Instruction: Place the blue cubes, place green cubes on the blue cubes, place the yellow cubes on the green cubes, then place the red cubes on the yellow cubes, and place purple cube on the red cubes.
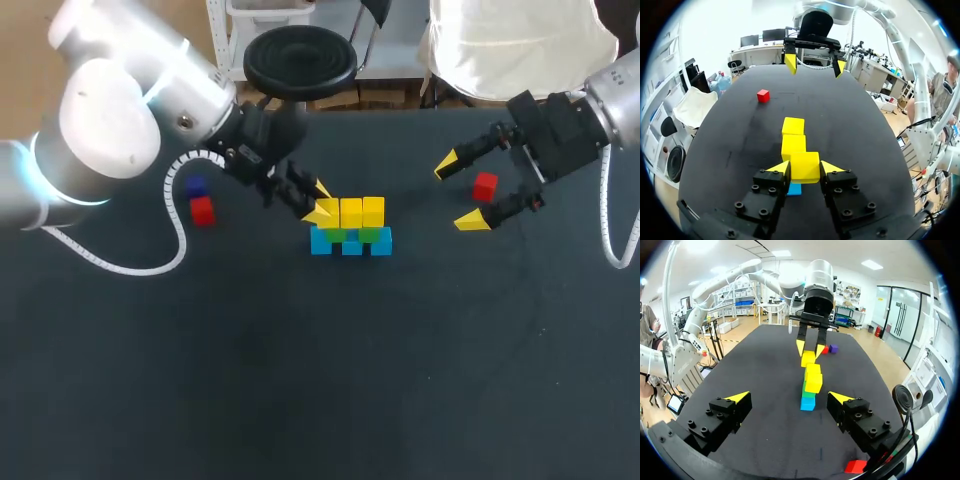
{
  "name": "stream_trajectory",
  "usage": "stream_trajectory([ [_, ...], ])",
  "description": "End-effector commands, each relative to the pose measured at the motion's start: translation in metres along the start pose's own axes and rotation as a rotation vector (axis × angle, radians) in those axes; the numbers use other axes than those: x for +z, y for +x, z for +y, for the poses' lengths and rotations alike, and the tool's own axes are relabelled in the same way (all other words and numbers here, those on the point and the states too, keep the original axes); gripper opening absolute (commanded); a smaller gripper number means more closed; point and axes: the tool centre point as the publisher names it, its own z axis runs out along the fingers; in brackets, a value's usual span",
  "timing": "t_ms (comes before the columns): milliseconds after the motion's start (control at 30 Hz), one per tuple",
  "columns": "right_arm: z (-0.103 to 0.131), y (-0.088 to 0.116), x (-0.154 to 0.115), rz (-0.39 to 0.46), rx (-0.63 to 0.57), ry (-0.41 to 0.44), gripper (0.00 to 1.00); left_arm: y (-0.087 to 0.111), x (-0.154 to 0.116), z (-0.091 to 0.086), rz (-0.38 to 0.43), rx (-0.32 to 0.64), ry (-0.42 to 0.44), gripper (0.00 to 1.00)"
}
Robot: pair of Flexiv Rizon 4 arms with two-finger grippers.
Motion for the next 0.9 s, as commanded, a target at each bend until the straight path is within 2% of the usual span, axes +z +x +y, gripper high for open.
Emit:
stream_trajectory([
  [33, 0.0007, 0.0003, 0.0, -0.001, -0.001, 0.002, 1.0, 0.0018, 0.001, 0.0028, -0.002, 0.001, 0.003, 0.0],
  [900, 0.0007, 0.0003, 0.0, -0.001, -0.001, 0.002, 1.0, 0.0011, 0.004, 0.005, 0.008, 0.018, 0.02, 0.0],
])
